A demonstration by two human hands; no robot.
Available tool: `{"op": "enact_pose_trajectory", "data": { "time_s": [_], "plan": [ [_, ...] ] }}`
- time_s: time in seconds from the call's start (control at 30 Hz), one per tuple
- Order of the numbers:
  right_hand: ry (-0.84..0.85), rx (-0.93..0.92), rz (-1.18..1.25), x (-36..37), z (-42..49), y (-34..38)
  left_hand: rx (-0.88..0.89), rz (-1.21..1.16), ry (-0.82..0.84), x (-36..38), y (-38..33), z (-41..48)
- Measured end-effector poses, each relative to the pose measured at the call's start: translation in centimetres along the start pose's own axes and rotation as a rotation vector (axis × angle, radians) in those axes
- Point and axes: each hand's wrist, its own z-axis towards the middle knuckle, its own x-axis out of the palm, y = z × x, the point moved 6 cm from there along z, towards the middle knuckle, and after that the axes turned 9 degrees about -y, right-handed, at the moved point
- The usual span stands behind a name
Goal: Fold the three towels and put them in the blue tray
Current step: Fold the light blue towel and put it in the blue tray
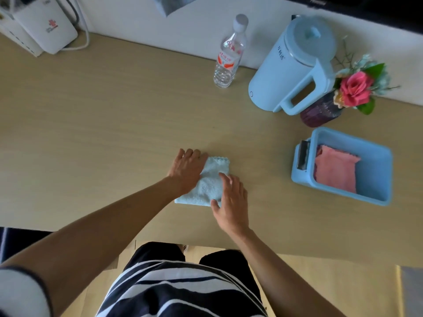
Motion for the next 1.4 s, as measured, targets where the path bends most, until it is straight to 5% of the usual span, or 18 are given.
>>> {"op": "enact_pose_trajectory", "data": {
  "time_s": [0.27,0.47,0.63,0.77,0.87,1.17,1.4],
  "plan": [
    [-0.082,0.161,0.067,-3.6,-3.1,-2.8,-0.076,-0.062,0.154,-0.9,-0.3,0.9],
    [-0.114,0.260,0.356,-5.8,-2.6,-4.6,-0.154,-0.483,0.220,-4.8,-2.3,0.9],
    [-0.132,0.292,0.650,-10.4,0.5,-5.7,-0.289,-0.982,0.032,-12.6,-4.2,0.8],
    [-0.147,0.550,1.230,-16.3,3.7,-7.7,-0.322,-1.428,-0.127,-18.0,-7.8,1.8],
    [-0.150,0.595,1.393,-20.8,5.3,-10.8,-0.334,-1.596,-0.225,-20.8,-11.9,3.3],
    [-0.329,0.407,1.105,-30.0,5.5,-23.1,-0.402,-1.389,-0.314,-19.8,-23.5,8.8],
    [0.073,0.659,1.263,-27.2,5.2,-30.2,-0.159,-1.228,-0.339,-18.6,-30.4,12.0]
  ]
}}
